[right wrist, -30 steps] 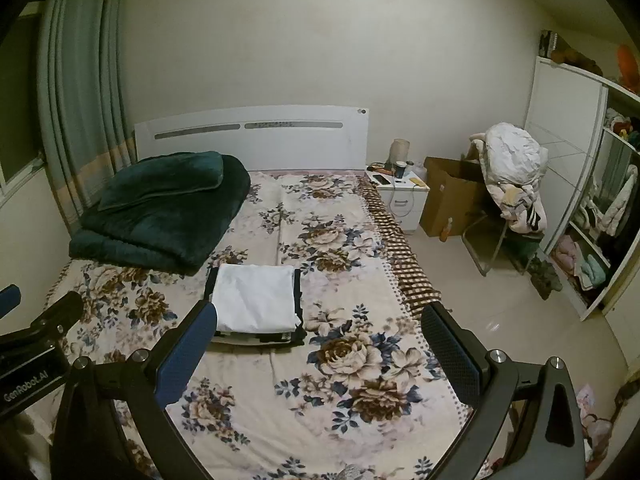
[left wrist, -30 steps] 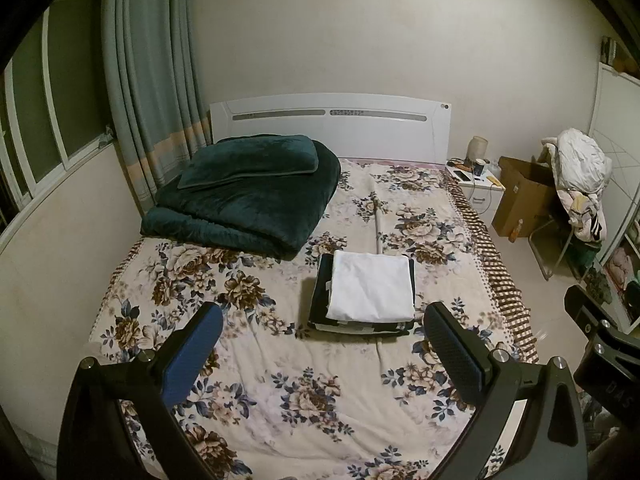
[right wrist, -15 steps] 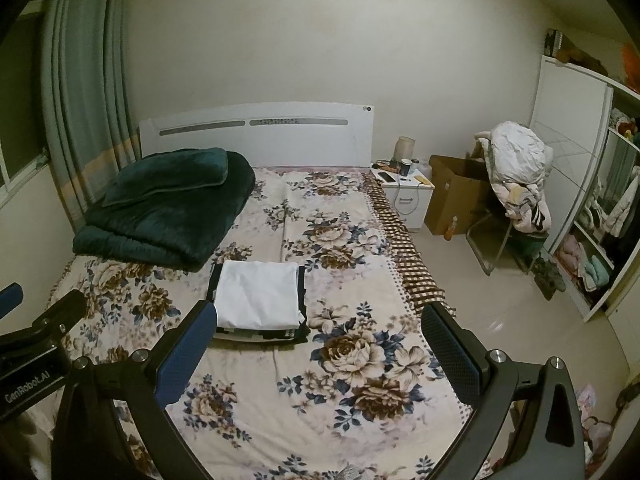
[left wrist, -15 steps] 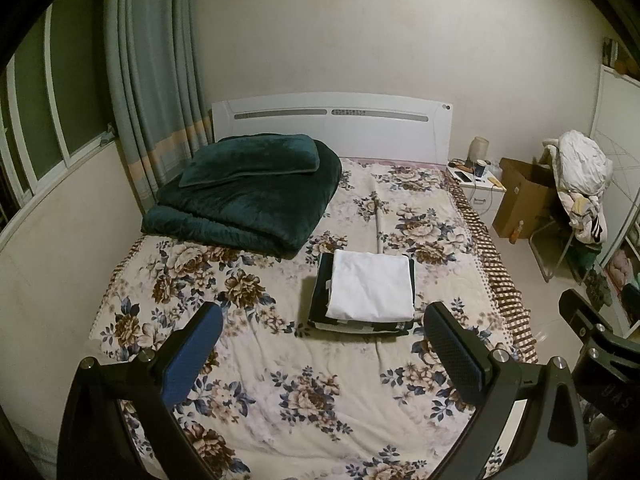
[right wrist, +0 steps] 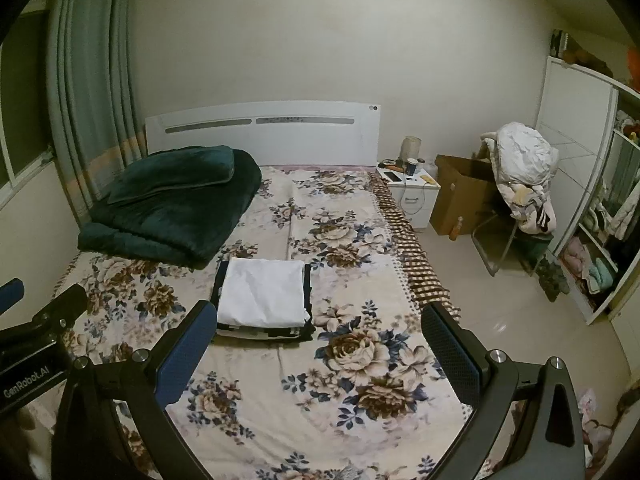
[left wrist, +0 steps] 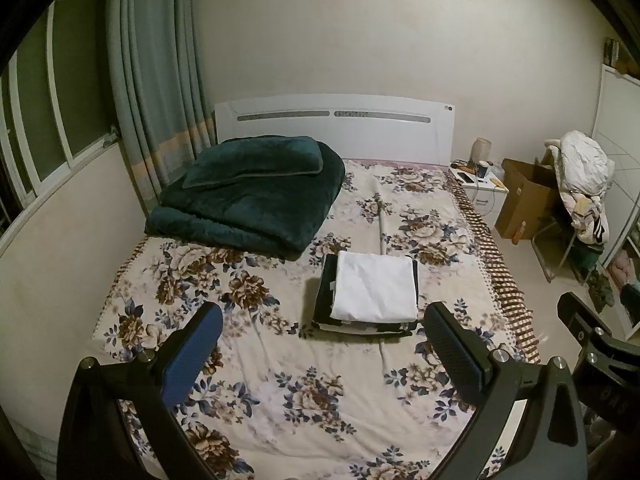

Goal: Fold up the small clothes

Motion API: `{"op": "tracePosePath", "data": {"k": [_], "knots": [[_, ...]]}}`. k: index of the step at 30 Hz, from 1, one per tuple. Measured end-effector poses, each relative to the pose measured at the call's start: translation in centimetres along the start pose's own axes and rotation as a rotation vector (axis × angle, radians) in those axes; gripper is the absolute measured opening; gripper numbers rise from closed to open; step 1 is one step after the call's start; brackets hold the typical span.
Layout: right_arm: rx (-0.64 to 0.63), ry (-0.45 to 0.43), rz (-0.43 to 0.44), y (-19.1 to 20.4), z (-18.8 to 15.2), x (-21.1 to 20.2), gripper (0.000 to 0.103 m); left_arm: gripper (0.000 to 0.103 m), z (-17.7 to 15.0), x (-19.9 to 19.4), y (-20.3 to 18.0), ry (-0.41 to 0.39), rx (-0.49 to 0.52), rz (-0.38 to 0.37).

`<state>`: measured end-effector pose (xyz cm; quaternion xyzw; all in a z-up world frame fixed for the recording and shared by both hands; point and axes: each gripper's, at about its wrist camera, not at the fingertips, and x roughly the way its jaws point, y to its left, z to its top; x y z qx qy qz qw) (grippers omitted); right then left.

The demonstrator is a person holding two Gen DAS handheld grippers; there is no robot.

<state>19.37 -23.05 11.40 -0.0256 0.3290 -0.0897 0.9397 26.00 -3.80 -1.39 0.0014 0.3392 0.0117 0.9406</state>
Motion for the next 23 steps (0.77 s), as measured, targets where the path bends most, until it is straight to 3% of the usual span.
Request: {"op": "tracePosePath", "data": {"k": [23], "knots": [[0.000, -0.004, 0.015, 0.67, -0.12, 0.07, 0.103, 0.103, 0.52, -0.78, 0.18, -0.028, 0.002, 0.023]]}}
